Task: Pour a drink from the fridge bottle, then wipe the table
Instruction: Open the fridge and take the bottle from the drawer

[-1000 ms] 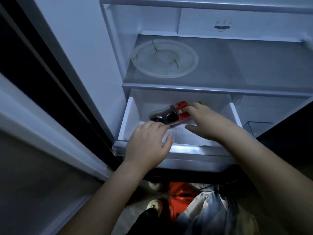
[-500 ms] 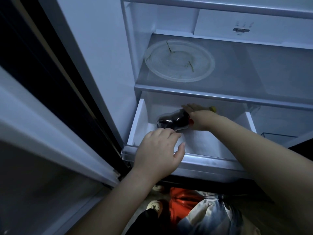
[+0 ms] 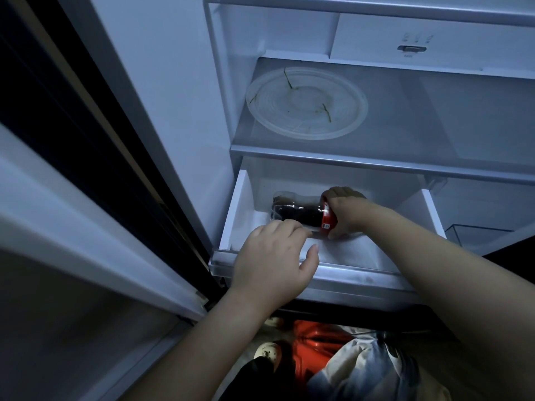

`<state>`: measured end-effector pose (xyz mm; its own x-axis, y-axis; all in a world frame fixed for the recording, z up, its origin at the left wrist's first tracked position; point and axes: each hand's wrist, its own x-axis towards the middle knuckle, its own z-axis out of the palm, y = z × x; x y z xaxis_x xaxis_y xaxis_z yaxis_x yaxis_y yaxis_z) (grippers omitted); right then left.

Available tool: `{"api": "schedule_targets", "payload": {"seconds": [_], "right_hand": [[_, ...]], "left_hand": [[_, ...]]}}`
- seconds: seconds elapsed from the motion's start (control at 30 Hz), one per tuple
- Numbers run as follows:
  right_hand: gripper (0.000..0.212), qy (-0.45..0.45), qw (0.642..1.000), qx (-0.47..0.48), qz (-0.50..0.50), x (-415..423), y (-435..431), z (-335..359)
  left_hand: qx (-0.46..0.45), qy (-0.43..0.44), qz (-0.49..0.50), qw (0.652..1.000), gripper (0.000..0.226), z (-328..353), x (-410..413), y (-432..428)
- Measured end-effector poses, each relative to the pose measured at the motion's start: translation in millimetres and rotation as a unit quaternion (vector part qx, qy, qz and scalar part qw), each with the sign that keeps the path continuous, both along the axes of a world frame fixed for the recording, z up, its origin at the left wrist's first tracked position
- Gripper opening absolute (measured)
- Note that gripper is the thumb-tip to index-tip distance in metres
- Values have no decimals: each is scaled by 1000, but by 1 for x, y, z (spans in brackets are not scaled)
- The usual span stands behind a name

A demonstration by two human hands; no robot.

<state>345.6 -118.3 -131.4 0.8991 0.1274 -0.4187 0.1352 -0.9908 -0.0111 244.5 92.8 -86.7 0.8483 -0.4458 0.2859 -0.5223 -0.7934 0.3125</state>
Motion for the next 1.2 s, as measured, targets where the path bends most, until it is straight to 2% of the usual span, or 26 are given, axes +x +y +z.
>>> {"api": "schedule_targets", "payload": {"seconds": [0.33,0.47,0.77,1.03,1.2], "right_hand": [[74,-17,1000,-13,0,-7,4,6],[77,-34,998,-30,31,-11,3,24],[73,-145,987,-43,63,-52,5,80],[72,-221,973,-29,58,-106,3,124],[69,-259,965,20,42,-135,0,147]], "left_hand": [[2,8,-1,1000,38,-1,0,1],[-7,-2,3,1000,37,-1,1,1],[-35,-61,0,998,37,-2,0,3],[-44,-128,-7,991,54,0,-3,4],[-57,-187,-38,980,72,4,-6,6]]}}
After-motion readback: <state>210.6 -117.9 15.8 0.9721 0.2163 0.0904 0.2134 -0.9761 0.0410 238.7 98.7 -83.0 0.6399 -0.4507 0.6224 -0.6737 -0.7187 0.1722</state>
